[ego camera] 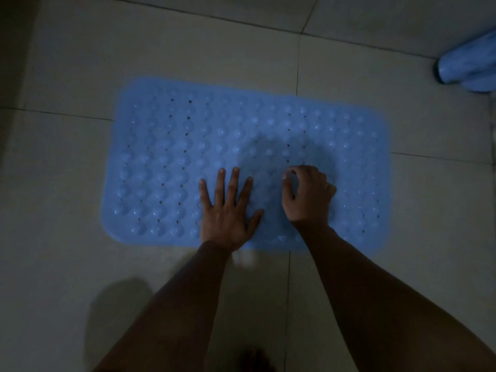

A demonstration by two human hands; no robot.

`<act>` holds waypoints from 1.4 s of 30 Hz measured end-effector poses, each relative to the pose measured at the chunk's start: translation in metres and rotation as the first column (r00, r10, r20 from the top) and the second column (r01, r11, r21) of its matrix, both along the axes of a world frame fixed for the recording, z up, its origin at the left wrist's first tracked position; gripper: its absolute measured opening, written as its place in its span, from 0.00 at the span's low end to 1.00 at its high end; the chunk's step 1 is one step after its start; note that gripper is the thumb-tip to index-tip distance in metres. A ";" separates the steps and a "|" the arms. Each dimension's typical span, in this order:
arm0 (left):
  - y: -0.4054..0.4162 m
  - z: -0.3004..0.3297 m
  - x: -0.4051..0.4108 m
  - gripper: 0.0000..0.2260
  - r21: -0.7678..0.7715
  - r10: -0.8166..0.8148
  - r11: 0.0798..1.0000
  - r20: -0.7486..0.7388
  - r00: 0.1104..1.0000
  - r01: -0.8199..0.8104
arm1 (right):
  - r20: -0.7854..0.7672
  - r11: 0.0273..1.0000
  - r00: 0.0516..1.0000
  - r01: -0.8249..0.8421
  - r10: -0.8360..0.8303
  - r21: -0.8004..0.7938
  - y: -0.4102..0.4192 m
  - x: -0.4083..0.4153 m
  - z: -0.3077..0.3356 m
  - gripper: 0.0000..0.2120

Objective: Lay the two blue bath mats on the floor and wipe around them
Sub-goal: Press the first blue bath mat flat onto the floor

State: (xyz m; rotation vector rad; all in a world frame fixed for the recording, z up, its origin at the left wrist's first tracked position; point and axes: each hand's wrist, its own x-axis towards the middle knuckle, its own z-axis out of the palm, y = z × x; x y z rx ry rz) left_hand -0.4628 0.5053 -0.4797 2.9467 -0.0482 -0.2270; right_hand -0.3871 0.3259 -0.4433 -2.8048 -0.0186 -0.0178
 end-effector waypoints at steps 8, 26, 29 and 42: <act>-0.001 0.000 0.002 0.36 -0.023 0.016 1.000 -0.002 1.000 -0.017 | -0.042 1.000 0.999 -0.017 0.017 -0.009 0.007 0.003 -0.007 0.15; 0.091 0.058 -0.008 0.24 -0.198 0.237 0.956 0.083 0.968 -0.217 | 0.103 0.970 0.967 -0.238 0.232 0.046 0.102 -0.029 0.044 0.12; 0.121 0.055 -0.017 0.26 -0.144 0.303 0.946 0.066 0.951 -0.292 | -0.019 0.942 0.942 -0.336 0.336 0.028 0.143 -0.050 0.016 0.20; 0.162 0.032 -0.038 0.22 -0.096 0.422 0.905 0.102 0.901 -0.414 | -0.126 0.920 0.930 -0.363 0.346 -0.149 0.187 -0.088 -0.035 0.31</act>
